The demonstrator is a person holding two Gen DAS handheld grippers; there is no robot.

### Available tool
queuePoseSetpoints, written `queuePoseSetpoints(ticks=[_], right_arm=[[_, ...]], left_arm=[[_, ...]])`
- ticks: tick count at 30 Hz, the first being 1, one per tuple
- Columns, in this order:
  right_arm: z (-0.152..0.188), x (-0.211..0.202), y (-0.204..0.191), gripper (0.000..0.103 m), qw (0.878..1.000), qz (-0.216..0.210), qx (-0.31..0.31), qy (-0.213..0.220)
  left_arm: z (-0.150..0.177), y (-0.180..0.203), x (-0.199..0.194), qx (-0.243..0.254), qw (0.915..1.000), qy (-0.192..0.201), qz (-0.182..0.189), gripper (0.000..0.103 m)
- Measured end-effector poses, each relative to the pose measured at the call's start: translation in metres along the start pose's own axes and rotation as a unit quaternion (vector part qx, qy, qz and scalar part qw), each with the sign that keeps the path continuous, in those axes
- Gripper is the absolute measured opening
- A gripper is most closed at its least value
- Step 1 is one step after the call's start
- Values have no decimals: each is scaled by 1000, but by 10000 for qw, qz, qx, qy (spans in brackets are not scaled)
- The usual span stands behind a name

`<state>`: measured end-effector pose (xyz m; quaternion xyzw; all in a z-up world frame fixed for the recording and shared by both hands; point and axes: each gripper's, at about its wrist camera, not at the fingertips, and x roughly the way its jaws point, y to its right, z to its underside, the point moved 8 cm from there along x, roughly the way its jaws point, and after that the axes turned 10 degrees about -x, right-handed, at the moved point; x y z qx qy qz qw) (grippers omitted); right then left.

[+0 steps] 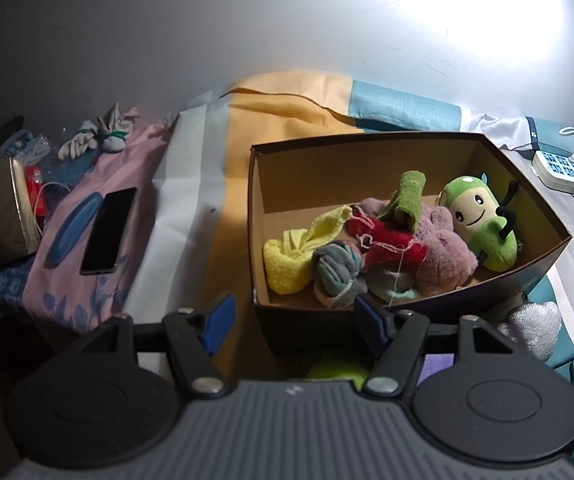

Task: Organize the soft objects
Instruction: 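Lift the red item into the box and open the left tool while the right tool holds the teal pouf, then carry the teal mesh pouf into the box and open the right tool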

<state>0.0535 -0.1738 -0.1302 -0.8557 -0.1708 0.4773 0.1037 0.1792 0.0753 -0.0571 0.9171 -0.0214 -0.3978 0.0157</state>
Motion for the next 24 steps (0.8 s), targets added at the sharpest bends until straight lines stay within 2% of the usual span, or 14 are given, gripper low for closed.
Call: queuePoseSetpoints(ticks=[6, 9, 11, 14, 18, 24], right_arm=[[-69, -59, 5, 1, 9919, -539, 326, 1101], [-111, -80, 7, 1, 9863, -546, 297, 1530], [-141, -89, 9, 1, 9839, -352, 178, 1745], [-180, -87, 4, 2, 9816, 89, -227, 1895], [-219, -65, -2, 2, 9794, 331, -527, 1919], [-240, -14, -6, 3, 9799, 633, -748, 1736]], left_arm=[[6, -8, -9, 3, 10000, 16, -19, 69], [9, -11, -12, 55, 10000, 28, -24, 69], [11, -13, -15, 100, 9999, 33, 6, 69], [15, -21, -21, 44, 10000, 54, 44, 69], [21, -40, -25, -92, 9999, 7, -116, 69], [33, -57, -35, -153, 9998, -20, -151, 69]])
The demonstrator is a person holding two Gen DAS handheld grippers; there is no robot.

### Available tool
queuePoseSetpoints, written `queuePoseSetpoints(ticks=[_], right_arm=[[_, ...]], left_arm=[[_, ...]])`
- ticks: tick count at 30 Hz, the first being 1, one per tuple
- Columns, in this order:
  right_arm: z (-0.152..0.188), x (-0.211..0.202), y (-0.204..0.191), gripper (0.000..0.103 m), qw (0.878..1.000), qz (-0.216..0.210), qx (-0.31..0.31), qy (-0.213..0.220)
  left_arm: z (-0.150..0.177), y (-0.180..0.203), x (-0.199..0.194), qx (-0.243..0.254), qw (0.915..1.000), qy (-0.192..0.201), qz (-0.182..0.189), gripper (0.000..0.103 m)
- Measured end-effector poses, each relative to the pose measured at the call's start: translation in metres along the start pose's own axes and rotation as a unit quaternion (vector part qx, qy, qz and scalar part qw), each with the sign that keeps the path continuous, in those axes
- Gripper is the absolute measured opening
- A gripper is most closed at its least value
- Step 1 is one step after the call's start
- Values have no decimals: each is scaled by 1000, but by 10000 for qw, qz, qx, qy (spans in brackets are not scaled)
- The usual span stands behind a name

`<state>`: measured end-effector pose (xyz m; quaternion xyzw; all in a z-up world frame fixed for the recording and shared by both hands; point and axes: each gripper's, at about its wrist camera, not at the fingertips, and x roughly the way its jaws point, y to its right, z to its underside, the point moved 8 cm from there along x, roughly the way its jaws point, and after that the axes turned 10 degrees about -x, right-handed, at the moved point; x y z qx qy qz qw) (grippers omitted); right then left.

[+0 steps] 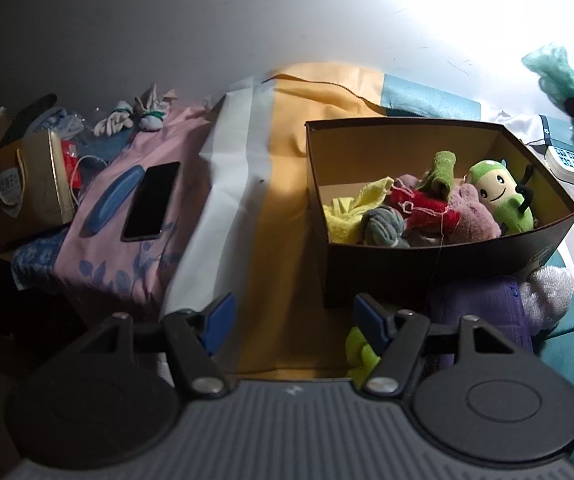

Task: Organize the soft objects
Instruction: 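Carry the teal mesh pouf into the box and open the right tool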

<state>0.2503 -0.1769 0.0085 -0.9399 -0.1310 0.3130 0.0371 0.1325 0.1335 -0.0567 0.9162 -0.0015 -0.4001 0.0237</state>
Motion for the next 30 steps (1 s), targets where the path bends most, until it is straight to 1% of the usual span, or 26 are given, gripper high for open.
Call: queuePoseSetpoints(ticks=[6, 8, 12, 14, 16, 17, 18, 19, 20, 22, 24, 25, 27, 28, 30], right_arm=[[19, 49, -9, 3, 9990, 159, -130, -402], [27, 62, -13, 7, 9981, 221, -250, -514], [34, 76, -10, 8, 9977, 319, -246, -553], [34, 80, -8, 9, 9979, 269, -210, -554], [38, 86, -8, 9, 9962, 230, -367, -754], [40, 89, -7, 10, 9947, 326, -466, -852], [41, 89, -3, 10, 9941, 477, -468, -851], [41, 87, 2, 10, 9953, 483, -306, -778], [40, 85, 6, 10, 9966, 378, -47, -732], [42, 86, 14, 11, 9959, 189, 378, -801], [43, 87, 16, 11, 9959, 332, 293, -791], [42, 85, 18, 11, 9963, 292, 407, -700], [41, 77, 23, 11, 9926, -25, 1098, -527], [41, 72, 22, 11, 9909, -110, 1252, -481], [39, 63, 15, 11, 9921, -112, 1187, -380]], left_arm=[[12, -9, 0, -152, 9998, -120, -1, 69], [15, -10, 2, -179, 9997, -169, 16, 69], [17, -3, 8, -141, 9996, -227, 56, 69], [17, 2, 11, -99, 9996, -253, 93, 69], [16, 8, 16, -52, 9995, -288, 129, 69], [16, 11, 18, -25, 9995, -299, 140, 69], [16, 13, 19, 2, 9994, -295, 156, 69], [15, 16, 20, 17, 9994, -295, 177, 69], [15, 17, 21, 24, 9993, -308, 199, 69], [14, 20, 25, 47, 9991, -348, 231, 69], [12, 23, 29, 78, 9990, -366, 245, 69], [11, 25, 30, 92, 9989, -369, 259, 69], [10, 27, 32, 112, 9989, -375, 275, 69], [9, 28, 33, 123, 9988, -381, 267, 69], [7, 30, 36, 137, 9988, -390, 255, 69]])
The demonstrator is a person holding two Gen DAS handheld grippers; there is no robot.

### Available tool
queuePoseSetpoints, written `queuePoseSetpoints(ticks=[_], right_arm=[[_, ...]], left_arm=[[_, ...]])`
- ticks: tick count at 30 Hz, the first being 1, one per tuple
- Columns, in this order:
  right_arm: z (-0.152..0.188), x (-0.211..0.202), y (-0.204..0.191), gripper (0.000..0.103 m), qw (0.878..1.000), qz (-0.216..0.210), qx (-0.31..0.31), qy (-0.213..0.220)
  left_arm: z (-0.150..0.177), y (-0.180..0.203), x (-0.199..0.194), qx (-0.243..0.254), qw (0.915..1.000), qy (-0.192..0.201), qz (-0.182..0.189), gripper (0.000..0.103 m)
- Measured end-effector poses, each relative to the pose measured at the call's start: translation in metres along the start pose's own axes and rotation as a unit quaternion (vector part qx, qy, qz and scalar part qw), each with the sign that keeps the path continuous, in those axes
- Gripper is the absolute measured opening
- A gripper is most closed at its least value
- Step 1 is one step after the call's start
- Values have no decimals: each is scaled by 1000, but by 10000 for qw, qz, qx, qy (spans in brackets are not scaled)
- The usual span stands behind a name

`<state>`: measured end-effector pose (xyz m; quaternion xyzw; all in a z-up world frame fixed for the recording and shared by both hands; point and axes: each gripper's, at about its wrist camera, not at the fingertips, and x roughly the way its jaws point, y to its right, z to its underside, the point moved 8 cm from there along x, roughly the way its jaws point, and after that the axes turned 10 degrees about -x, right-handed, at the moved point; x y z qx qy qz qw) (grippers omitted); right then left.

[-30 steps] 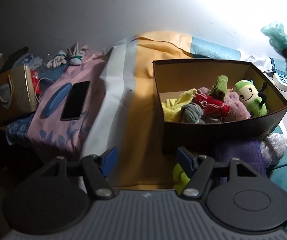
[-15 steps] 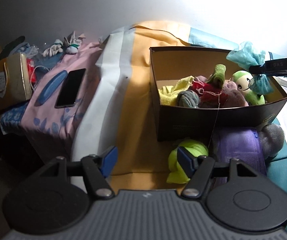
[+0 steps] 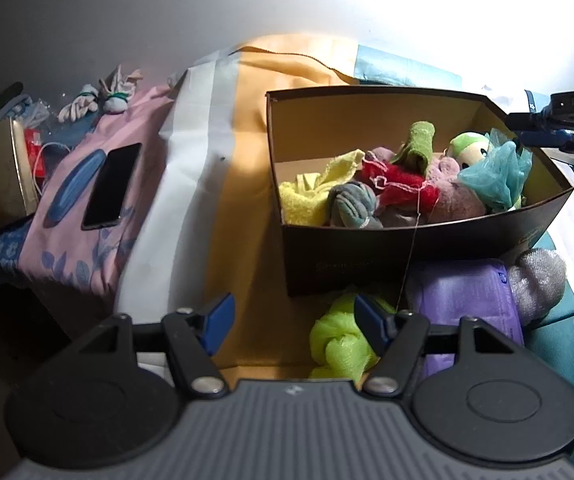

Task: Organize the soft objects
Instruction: 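Carry the teal mesh pouf into the box and open the right tool, then lower the left tool onto the lime-green mesh pouf and close it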

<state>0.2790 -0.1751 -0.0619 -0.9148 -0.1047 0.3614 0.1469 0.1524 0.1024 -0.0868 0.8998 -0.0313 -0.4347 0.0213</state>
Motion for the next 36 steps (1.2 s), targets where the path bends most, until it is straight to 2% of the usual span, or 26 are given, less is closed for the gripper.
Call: queuePoseSetpoints(ticks=[4, 10, 16, 26, 36], right_arm=[[8, -19, -15, 11, 9999, -16, -67, 157], [23, -36, -26, 11, 9979, 455, -189, 429], [35, -44, -31, 11, 9985, 326, -183, 411], [67, -52, -40, 11, 9989, 187, -421, -92], [93, -60, -36, 12, 9976, 433, -427, -341]], left_arm=[[-4, 4, 6, 56, 10000, 4, -40, 69], [-8, 11, 11, 153, 9999, 10, -15, 69], [-10, 14, 17, 211, 9998, -43, -18, 69], [-5, 4, 23, -12, 9998, -195, -55, 69], [4, -1, 26, -18, 9994, -327, -96, 69]])
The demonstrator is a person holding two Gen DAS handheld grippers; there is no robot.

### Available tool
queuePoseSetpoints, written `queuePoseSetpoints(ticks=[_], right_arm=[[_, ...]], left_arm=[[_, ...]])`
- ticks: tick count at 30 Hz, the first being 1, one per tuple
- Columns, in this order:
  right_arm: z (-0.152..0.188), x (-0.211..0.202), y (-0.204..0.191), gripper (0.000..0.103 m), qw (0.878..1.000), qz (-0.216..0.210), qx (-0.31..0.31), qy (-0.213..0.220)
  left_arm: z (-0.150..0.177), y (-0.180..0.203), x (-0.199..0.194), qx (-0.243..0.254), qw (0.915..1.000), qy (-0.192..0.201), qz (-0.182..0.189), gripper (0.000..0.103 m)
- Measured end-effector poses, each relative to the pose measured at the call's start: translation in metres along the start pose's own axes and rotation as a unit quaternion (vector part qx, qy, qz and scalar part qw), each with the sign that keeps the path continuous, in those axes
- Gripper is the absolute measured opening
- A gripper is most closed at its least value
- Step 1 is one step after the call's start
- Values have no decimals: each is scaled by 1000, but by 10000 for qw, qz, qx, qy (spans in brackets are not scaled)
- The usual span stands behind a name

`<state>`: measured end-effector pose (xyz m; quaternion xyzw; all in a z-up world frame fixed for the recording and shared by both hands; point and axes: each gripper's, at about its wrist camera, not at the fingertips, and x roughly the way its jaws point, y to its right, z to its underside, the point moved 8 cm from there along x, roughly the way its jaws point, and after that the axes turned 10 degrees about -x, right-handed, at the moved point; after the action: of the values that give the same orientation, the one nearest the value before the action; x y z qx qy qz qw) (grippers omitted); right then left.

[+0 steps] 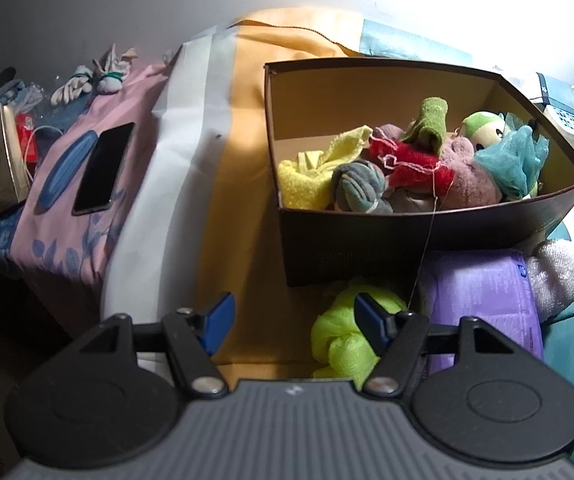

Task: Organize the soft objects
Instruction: 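Lower the left tool onto the lime-green mesh pouf and close it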

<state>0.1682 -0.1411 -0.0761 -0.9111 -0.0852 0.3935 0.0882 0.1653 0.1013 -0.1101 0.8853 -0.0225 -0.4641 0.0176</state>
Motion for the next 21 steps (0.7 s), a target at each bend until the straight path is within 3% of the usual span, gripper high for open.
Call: queuePoseSetpoints(ticks=[11, 21], right_arm=[[30, -10, 3, 12, 9995, 149, -31, -287], [46, -13, 5, 12, 9989, 130, 106, -448]], left_arm=[[31, -12, 8, -7, 9993, -328, 198, 70], [49, -1, -8, 77, 9930, -339, 1133, 71]])
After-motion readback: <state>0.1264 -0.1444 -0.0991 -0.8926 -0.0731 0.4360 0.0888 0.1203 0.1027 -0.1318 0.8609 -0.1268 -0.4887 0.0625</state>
